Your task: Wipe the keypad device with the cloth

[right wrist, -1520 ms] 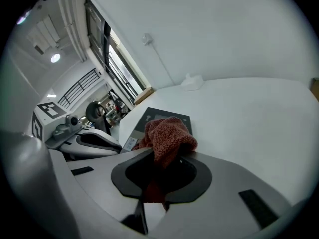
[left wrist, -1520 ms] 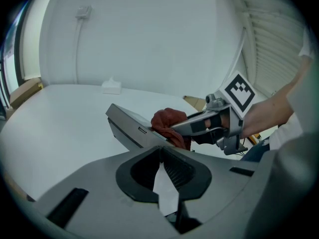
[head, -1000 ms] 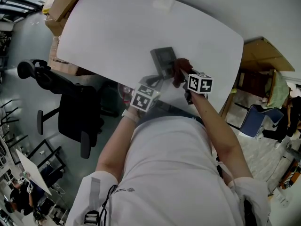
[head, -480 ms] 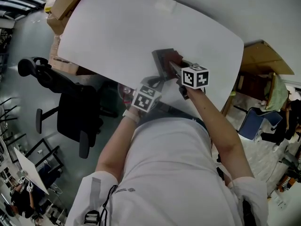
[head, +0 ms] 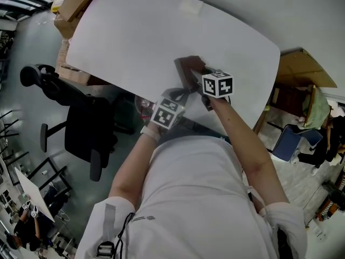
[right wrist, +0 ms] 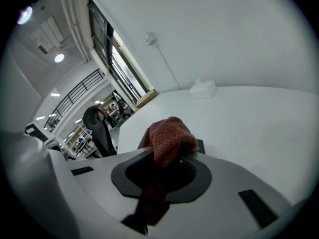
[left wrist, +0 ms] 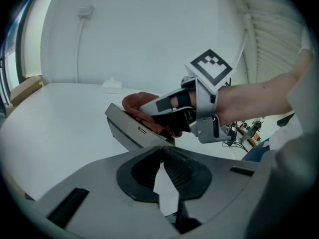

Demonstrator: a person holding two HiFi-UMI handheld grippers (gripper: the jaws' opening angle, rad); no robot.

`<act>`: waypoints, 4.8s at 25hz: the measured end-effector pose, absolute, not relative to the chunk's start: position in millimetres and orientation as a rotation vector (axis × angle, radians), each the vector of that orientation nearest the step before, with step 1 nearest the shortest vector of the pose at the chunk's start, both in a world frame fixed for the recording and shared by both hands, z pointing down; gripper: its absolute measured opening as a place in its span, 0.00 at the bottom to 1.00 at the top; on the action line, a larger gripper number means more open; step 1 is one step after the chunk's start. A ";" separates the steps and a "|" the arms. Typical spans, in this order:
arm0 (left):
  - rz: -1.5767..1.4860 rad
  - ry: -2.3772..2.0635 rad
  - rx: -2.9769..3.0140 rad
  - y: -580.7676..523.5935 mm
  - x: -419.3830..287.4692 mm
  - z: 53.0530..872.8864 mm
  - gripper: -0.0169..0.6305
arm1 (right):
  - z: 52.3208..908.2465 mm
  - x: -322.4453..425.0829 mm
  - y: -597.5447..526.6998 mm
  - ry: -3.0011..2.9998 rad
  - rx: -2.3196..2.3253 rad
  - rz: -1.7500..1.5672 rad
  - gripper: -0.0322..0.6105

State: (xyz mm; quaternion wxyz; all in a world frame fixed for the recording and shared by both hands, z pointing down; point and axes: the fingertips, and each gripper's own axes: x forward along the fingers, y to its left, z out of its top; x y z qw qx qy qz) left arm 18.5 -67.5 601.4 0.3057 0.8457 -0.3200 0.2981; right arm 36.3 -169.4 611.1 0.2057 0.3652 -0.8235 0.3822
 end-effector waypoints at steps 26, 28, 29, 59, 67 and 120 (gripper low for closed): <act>0.730 -0.763 2.237 -32.6 18.0 606.8 0.05 | 654.8 88.0 -140.0 -2.097 1.126 1.137 0.16; 0.730 -0.764 2.234 -29.9 16.5 607.1 0.05 | 651.4 89.7 -138.6 -2.075 1.135 1.159 0.16; 0.731 -0.764 2.232 -29.3 16.5 606.5 0.05 | 647.9 90.1 -139.5 -2.067 1.137 1.147 0.16; 0.733 -0.754 2.247 -31.9 17.7 609.1 0.05 | 644.8 42.3 -185.1 -2.113 1.038 0.997 0.16; 0.701 -0.744 2.218 -29.2 18.4 605.3 0.05 | 663.8 69.1 -178.8 -2.048 1.089 1.045 0.16; 0.538 -1.171 2.278 -57.7 -13.1 536.3 0.05 | 513.4 76.8 -96.7 -2.607 1.092 1.029 0.16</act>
